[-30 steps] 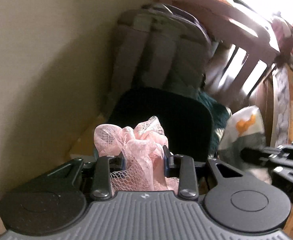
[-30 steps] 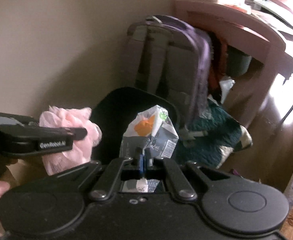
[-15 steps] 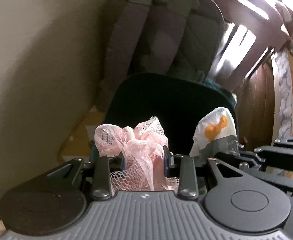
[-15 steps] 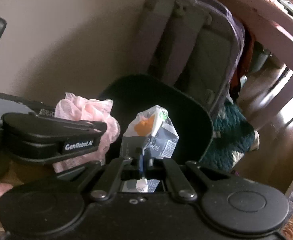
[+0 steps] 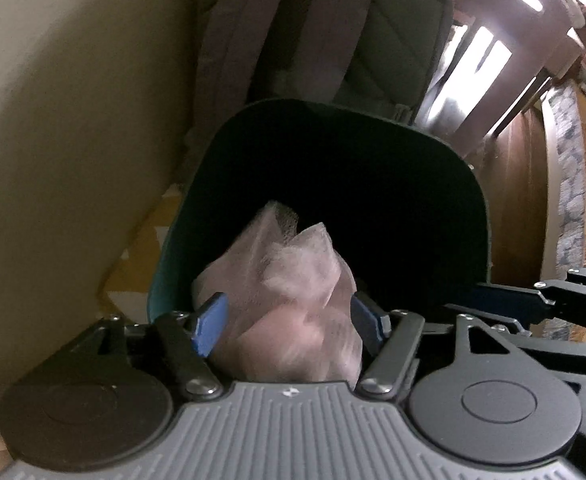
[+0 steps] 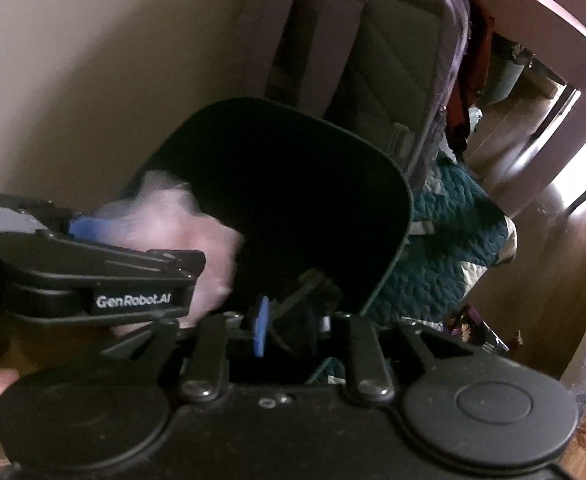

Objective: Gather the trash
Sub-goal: 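Open both tools over the bin, dropping the carton and sponge inside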

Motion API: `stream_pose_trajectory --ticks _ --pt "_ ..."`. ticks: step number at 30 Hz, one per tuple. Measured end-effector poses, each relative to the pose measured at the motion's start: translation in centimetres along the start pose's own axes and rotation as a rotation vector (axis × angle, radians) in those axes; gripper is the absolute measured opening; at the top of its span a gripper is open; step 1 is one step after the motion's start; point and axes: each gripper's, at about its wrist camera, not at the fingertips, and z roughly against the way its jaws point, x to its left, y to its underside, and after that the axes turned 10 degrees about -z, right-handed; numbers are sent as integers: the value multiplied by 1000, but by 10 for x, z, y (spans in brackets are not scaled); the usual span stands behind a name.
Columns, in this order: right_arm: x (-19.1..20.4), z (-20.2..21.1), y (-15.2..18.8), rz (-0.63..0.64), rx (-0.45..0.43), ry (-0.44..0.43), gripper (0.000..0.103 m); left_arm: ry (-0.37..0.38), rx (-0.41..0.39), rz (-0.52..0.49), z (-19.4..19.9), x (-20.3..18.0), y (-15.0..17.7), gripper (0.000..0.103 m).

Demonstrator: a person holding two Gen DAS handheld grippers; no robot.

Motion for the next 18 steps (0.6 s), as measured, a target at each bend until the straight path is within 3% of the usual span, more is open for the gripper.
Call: stream_pose_trajectory --ticks 3,11,18 --pt "-3 10 2 -6 -23 -23 33 6 -22 2 3 1 4 75" --pt "-3 47 11 7 -85 -43 44 -18 -97 -34 37 -4 16 75" --pt "-16 93 15 -24 -154 -52 53 16 -154 -65 70 -13 19 75"
